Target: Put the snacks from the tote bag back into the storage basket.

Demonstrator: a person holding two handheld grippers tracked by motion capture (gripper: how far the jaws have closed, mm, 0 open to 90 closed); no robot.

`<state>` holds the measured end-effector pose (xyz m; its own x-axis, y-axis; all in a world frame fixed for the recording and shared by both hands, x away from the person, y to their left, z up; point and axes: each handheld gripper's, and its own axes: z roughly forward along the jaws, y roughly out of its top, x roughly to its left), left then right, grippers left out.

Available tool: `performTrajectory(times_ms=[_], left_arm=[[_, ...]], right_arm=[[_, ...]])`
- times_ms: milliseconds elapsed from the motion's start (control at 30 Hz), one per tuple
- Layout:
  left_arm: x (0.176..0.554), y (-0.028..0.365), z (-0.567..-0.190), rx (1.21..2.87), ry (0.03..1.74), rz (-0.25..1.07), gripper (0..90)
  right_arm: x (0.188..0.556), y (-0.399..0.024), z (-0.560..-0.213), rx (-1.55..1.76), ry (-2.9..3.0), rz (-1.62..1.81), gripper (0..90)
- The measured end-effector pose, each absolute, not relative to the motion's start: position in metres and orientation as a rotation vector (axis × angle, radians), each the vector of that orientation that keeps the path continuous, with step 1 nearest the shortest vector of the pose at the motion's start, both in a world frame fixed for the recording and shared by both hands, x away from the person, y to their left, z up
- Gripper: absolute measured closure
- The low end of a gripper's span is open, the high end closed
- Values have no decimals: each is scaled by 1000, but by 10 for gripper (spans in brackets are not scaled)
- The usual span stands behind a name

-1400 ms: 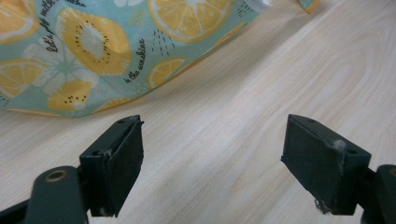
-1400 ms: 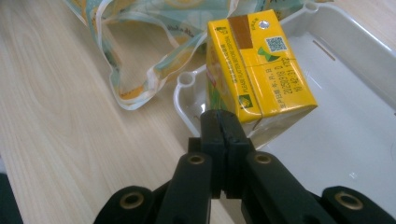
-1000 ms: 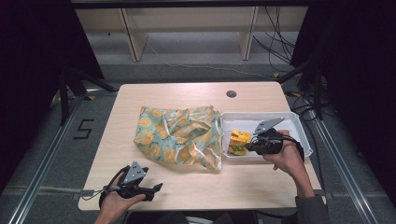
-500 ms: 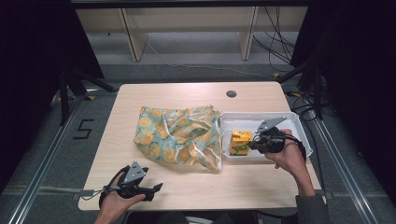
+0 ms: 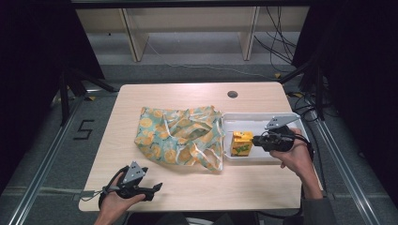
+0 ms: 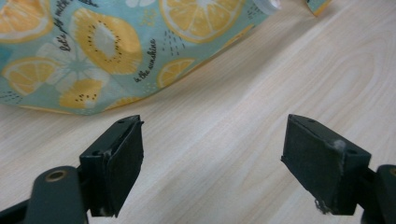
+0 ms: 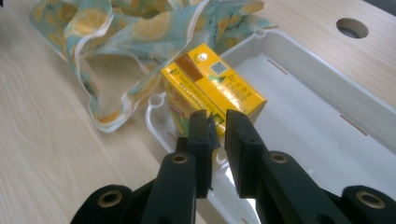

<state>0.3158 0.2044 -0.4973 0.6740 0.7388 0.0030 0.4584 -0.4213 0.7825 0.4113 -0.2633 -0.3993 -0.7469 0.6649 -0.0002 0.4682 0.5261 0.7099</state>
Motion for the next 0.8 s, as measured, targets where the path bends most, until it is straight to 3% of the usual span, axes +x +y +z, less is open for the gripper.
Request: performTrajectory(times_ms=[400,800], left_arm=[[320,211,-496,2086,920,451,198],[317,211,-496,2036,973,444,197]], right_arm=[[407,-263,-405,1092,2267,1172,476],[398,-266,-422,1139,2213,1163,381]])
